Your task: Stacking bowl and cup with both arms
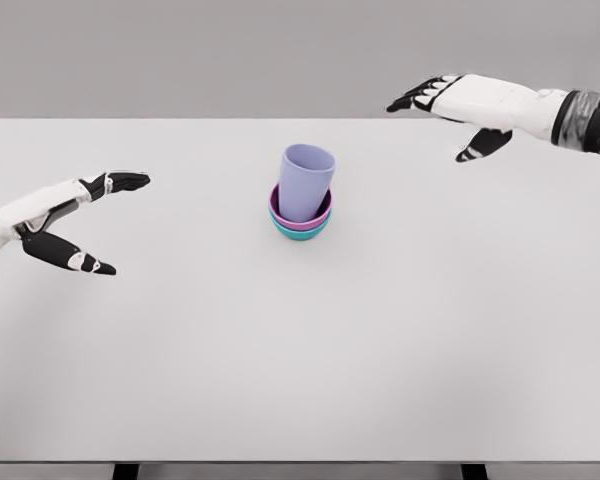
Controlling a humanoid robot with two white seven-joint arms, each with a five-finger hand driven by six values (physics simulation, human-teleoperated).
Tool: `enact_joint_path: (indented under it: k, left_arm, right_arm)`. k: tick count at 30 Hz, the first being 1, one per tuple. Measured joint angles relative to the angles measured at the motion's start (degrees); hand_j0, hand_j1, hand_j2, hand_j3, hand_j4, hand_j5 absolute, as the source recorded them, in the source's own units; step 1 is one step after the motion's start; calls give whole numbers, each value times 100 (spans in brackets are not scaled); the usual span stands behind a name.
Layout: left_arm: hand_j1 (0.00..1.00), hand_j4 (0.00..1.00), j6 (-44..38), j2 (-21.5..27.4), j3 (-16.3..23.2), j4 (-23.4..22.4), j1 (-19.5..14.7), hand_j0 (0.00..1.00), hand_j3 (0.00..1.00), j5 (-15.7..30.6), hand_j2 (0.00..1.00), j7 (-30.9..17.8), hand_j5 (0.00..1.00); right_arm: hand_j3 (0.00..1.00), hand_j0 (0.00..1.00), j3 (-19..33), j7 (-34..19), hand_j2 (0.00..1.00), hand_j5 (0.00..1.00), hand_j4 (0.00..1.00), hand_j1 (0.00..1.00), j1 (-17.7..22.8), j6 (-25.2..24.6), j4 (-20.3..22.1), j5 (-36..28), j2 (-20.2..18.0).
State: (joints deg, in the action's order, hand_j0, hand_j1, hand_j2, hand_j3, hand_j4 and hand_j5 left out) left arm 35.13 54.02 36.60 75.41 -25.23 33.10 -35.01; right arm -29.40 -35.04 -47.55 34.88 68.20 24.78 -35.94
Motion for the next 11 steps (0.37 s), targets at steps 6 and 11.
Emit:
enact_joint_path:
  k: [6, 11]
  left_arm:
    - [100, 100, -1, 16, -118, -154, 9, 100, 100, 51, 100, 0, 100]
    - [100, 100, -2, 7, -215, -354, 0, 100, 100, 5, 100, 0, 100]
  right_arm:
    - [100, 100, 7, 1, 100, 100, 100, 100, 211, 25, -75, -185, -456]
    - [100, 100, -22, 1, 100, 100, 100, 100, 220, 28, -83, -215, -539]
